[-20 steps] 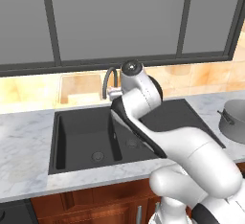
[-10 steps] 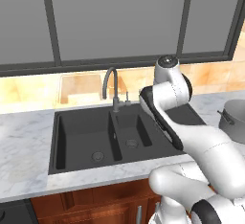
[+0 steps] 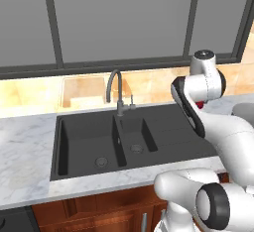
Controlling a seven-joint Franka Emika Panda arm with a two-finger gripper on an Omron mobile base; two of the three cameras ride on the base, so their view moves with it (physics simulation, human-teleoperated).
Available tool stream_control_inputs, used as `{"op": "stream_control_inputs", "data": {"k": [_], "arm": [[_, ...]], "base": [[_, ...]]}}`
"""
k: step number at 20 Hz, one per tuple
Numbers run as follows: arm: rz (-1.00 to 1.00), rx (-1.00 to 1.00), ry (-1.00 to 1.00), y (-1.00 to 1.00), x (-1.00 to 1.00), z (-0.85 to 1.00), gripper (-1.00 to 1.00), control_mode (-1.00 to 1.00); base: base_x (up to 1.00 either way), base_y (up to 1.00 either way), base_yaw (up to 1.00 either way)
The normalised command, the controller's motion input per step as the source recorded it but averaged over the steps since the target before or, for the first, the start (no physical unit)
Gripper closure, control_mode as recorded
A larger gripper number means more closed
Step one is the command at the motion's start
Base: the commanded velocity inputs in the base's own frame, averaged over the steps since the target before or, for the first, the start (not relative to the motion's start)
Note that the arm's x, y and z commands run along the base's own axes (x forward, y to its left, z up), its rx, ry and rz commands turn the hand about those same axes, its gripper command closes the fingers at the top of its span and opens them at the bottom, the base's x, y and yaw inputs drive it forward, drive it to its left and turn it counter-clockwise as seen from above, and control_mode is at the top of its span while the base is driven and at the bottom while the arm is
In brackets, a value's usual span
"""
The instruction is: Dump the tomato from the pot into the sink. Then turn on the water and wash the tomato. Then turn off the water and put the tomato back in the pot.
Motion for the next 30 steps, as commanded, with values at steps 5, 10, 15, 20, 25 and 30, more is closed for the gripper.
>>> {"op": "stream_control_inputs", "data": {"k": [5, 10, 15, 20, 25, 30], "arm": [[-0.05, 0.01, 0.05, -1.00, 0.00, 0.02, 1.00, -1.00], [-0.01, 0.06, 0.02, -1.00, 0.00, 0.00, 1.00, -1.00], [-0.01, 0.07, 0.00, -1.00, 0.00, 0.00, 1.00, -1.00], [-0.02, 0.04, 0.01, -0.98, 0.00, 0.00, 1.00, -1.00], [-0.03, 0.00, 0.06, -0.86, 0.00, -0.06, 1.00, -1.00], [-0.04, 0.00, 0.11, -0.70, 0.01, -0.27, 1.00, -1.00]], "base": [[0.00, 0.00, 0.00], [0.00, 0.00, 0.00], [0.00, 0.00, 0.00], [0.00, 0.00, 0.00], [0.00, 0.00, 0.00], [0.00, 0.00, 0.00]]}}
